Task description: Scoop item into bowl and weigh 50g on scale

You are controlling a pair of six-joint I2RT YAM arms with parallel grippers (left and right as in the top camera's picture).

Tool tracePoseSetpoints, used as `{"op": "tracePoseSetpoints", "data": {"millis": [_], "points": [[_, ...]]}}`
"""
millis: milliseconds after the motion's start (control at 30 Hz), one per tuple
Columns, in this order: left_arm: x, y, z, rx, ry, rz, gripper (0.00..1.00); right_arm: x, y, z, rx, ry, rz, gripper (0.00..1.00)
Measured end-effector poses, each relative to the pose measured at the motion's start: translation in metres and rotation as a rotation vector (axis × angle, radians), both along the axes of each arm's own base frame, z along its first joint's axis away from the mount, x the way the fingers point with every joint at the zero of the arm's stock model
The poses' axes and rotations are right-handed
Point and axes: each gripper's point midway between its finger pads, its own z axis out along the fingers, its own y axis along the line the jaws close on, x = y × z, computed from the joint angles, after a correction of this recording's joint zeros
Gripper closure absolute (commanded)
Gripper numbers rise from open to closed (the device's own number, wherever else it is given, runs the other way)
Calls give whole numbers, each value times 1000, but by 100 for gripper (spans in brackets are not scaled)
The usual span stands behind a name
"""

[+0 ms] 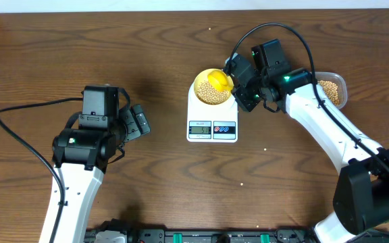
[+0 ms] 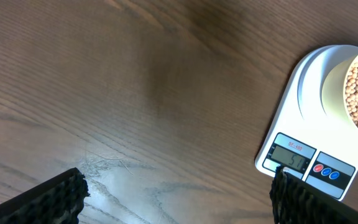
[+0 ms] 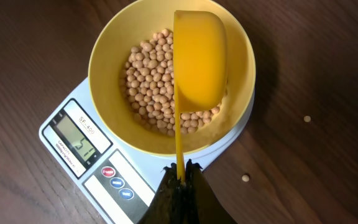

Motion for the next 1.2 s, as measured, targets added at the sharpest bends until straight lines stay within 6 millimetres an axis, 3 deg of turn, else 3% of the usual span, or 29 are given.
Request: {"op": "tracePoseSetpoints", "data": {"millis": [1200], "points": [[0, 0, 0, 0, 0, 0, 4, -13, 19, -11, 11, 49, 38, 99]]}}
